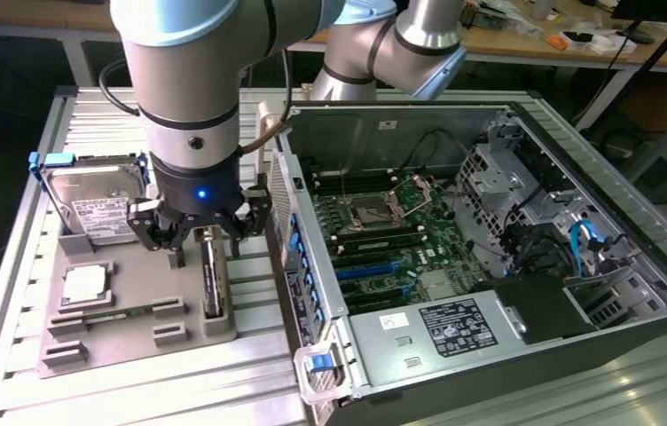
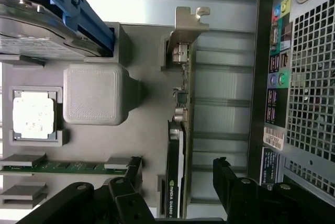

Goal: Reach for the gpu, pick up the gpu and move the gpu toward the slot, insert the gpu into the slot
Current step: 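Pick up the gpu and move the gpu toward the slot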

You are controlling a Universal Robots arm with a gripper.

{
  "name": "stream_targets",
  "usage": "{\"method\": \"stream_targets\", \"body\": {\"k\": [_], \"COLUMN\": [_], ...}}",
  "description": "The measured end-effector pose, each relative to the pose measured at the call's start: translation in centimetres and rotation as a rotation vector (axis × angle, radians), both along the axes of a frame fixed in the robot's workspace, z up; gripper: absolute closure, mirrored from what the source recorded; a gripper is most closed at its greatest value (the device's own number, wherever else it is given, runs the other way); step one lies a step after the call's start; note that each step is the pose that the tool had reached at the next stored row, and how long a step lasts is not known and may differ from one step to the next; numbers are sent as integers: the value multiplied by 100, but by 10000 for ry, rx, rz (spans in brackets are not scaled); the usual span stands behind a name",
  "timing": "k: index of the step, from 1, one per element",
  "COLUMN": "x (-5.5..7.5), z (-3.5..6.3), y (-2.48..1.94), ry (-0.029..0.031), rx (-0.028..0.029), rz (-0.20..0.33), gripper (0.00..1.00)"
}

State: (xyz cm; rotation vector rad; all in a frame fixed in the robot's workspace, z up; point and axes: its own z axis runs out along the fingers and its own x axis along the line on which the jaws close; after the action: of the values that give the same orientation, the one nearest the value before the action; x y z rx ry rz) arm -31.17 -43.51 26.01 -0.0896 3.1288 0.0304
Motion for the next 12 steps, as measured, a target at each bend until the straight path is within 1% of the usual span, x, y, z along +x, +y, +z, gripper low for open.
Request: {"method": "stream_targets", "body": {"k": [4, 5, 6, 12], "x": [0, 1, 1, 0], "z": [-79, -89, -90, -92], "y": [-5, -5, -6, -5], "ry": [-10, -25, -36, -38], "rx": [-1, -1, -1, 0], "rz": [0, 0, 2, 1], "gripper": [34, 34, 34, 34]}}
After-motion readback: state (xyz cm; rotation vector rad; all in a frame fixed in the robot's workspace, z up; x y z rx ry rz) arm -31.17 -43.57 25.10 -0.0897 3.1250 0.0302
